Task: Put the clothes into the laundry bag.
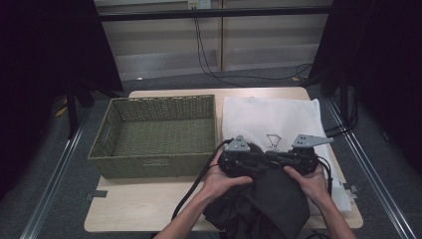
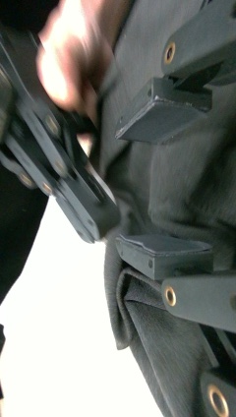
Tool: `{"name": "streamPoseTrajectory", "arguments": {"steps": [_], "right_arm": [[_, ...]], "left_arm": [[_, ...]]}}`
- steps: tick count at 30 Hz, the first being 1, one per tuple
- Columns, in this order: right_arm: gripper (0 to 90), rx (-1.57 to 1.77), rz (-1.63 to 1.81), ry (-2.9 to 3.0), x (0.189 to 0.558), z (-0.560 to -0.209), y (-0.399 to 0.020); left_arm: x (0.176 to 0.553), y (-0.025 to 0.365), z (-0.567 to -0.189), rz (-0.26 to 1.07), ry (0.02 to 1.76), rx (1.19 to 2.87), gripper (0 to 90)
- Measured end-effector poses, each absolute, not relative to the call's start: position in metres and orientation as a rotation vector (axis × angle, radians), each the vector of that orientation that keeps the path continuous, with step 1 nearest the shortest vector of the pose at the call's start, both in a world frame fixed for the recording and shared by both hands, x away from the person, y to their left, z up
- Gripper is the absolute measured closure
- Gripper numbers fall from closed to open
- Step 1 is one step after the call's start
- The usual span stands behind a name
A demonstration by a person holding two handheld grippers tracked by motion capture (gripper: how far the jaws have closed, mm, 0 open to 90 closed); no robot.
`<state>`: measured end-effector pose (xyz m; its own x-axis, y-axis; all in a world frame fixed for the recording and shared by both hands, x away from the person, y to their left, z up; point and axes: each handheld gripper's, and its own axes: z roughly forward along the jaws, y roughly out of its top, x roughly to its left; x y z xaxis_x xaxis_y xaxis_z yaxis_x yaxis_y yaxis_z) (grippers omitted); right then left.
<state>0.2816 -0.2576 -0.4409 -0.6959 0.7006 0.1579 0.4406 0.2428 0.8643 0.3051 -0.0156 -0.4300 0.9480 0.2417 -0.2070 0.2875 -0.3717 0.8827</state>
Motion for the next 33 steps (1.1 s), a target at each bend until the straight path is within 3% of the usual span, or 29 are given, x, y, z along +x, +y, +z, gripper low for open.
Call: {"name": "streamPoseTrajectory", "arguments": {"steps": [6,9,11,13,16,19,29,31,32,33], "right_arm": [[89.3,1.076,1.435,2.260,0.284,-0.444,-0.258],[89.3,1.085,1.440,2.255,0.285,-0.444,-0.259],[89.2,1.087,1.450,2.257,0.284,-0.443,-0.259],[89.1,1.082,1.443,2.265,0.285,-0.443,-0.259],[88.3,1.080,1.437,2.282,0.285,-0.444,-0.259],[80.4,1.079,1.438,2.279,0.285,-0.443,-0.262],[54.5,1.136,1.386,2.231,0.267,-0.443,-0.309],[55.0,1.145,1.354,2.243,0.267,-0.448,-0.310],[58.8,1.155,1.340,2.247,0.267,-0.450,-0.309],[67.9,1.156,1.340,2.249,0.268,-0.454,-0.308]], "left_arm": [[0.277,-0.014,-0.419,-0.118,0.253,1.958,55.3],[0.271,-0.026,-0.435,-0.056,0.283,2.018,40.1],[0.277,-0.032,-0.458,-0.084,0.311,2.044,37.6],[0.280,-0.034,-0.472,0.013,0.317,2.067,47.6],[0.282,-0.035,-0.473,0.049,0.313,2.117,54.7],[0.283,-0.036,-0.476,0.051,0.338,2.120,62.3],[0.294,-0.024,-0.475,0.059,0.338,2.125,63.3],[0.294,-0.024,-0.474,0.060,0.330,2.127,62.3],[0.292,-0.024,-0.473,0.053,0.335,2.108,61.5],[0.292,-0.023,-0.470,0.040,0.329,2.095,59.4]]}}
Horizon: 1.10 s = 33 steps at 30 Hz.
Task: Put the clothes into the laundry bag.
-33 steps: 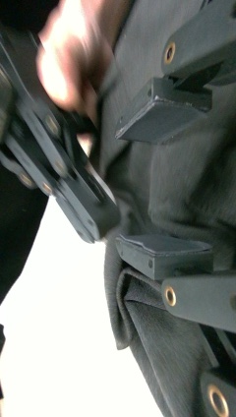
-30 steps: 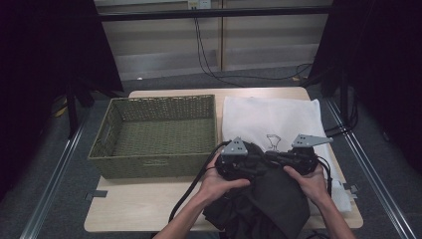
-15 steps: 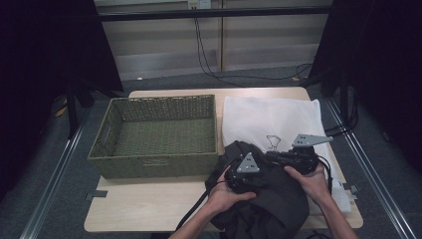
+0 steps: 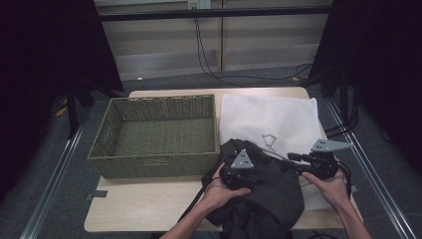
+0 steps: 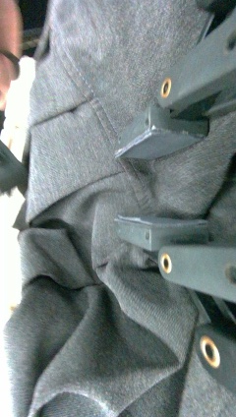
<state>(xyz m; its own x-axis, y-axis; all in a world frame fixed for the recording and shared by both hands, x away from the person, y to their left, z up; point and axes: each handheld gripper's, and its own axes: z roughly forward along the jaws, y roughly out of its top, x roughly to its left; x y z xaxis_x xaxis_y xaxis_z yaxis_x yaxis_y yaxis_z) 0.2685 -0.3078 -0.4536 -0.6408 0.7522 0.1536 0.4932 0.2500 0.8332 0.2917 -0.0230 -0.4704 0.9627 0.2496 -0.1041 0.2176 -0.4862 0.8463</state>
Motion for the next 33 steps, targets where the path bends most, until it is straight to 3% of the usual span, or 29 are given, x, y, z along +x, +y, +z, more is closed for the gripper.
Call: {"name": "streamPoseTrajectory", "arguments": {"steps": [2,4,13,15,19,21,30,33], "right_arm": [[81.3,1.148,1.328,2.268,0.269,-0.458,-0.305],[85.3,1.153,1.328,2.263,0.268,-0.458,-0.303],[86.6,1.175,1.386,2.206,0.268,-0.453,-0.310],[86.6,1.175,1.385,2.206,0.268,-0.453,-0.310],[86.7,1.171,1.387,2.203,0.268,-0.452,-0.310],[86.7,1.178,1.385,2.199,0.267,-0.452,-0.310],[86.8,1.183,1.391,2.198,0.267,-0.452,-0.313],[86.8,1.183,1.394,2.198,0.268,-0.453,-0.312]], "left_arm": [[0.291,-0.019,-0.465,0.004,0.342,2.059,54.8],[0.288,-0.014,-0.456,-0.039,0.347,2.023,50.4],[0.247,-0.015,-0.415,-0.141,0.157,1.973,30.3],[0.241,-0.021,-0.417,-0.131,0.124,1.987,28.3],[0.243,-0.035,-0.446,-0.138,0.133,2.095,13.1],[0.245,-0.036,-0.469,-0.141,0.176,2.103,10.8],[0.237,-0.036,-0.482,-0.117,0.021,2.184,5.6],[0.232,-0.041,-0.490,-0.052,-0.005,2.244,5.9]]}}
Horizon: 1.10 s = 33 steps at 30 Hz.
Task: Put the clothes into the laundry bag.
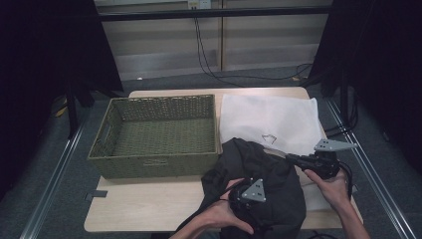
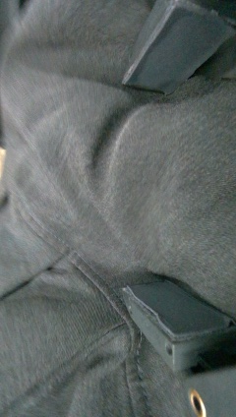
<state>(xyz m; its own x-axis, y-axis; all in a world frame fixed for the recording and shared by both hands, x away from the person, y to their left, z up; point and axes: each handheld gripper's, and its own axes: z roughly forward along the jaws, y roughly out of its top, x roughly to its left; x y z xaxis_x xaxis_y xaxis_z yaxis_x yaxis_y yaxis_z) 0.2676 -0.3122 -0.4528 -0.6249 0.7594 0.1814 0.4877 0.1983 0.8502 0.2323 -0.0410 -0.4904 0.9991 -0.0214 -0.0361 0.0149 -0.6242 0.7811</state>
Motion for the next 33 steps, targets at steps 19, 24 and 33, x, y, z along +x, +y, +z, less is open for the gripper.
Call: {"name": "streamPoseTrajectory", "arguments": {"steps": [19,24,33], "right_arm": [[87.3,1.125,1.414,2.229,0.255,-0.427,-0.302],[87.3,1.099,1.424,2.251,0.253,-0.416,-0.295],[87.5,1.121,1.424,2.254,0.252,-0.410,-0.289]], "left_arm": [[0.259,-0.026,-0.463,-0.007,0.283,2.050,69.6],[0.271,-0.026,-0.442,0.016,0.338,1.977,69.8],[0.297,-0.042,-0.445,0.073,0.456,1.995,69.8]]}}
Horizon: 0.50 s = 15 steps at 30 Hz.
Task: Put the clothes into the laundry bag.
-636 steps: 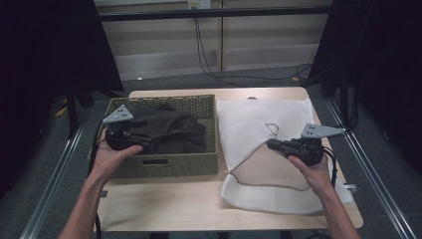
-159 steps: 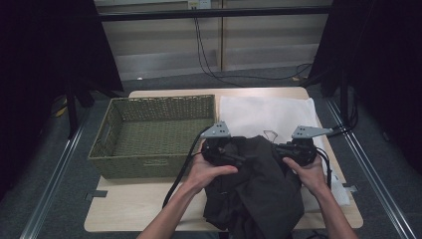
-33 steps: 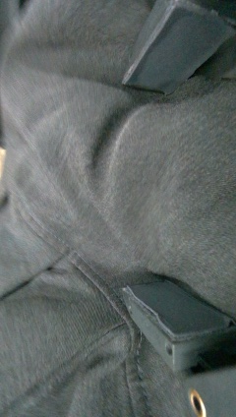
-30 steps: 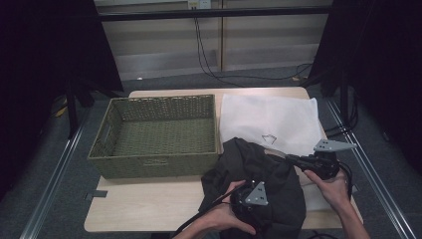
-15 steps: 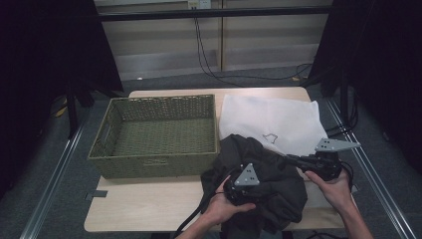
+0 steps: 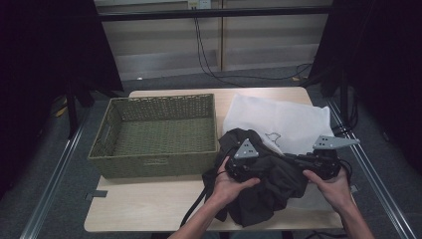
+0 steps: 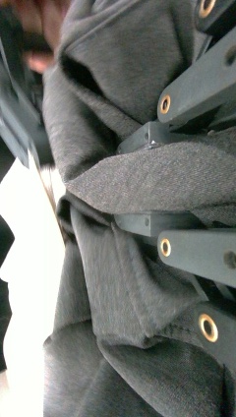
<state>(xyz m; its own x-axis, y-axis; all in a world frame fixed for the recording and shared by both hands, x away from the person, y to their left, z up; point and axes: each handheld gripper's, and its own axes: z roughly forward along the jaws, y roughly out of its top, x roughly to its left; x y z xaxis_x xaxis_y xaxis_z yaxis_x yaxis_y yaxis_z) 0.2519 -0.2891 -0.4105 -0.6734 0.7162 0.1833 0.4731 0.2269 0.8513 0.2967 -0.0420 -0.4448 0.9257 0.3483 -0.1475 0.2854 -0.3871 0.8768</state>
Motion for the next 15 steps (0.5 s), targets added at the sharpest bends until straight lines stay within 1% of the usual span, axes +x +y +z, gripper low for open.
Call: {"name": "streamPoseTrajectory", "arguments": {"steps": [8,13,15], "right_arm": [[87.5,1.107,1.448,2.280,0.241,-0.409,-0.284],[87.4,1.068,1.480,2.280,0.232,-0.399,-0.275],[87.5,1.077,1.470,2.285,0.231,-0.402,-0.275]], "left_arm": [[0.297,-0.063,-0.464,0.124,0.557,2.035,69.4],[0.296,-0.069,-0.473,0.117,0.617,2.015,68.3],[0.295,-0.070,-0.472,0.113,0.618,2.004,66.8]]}}
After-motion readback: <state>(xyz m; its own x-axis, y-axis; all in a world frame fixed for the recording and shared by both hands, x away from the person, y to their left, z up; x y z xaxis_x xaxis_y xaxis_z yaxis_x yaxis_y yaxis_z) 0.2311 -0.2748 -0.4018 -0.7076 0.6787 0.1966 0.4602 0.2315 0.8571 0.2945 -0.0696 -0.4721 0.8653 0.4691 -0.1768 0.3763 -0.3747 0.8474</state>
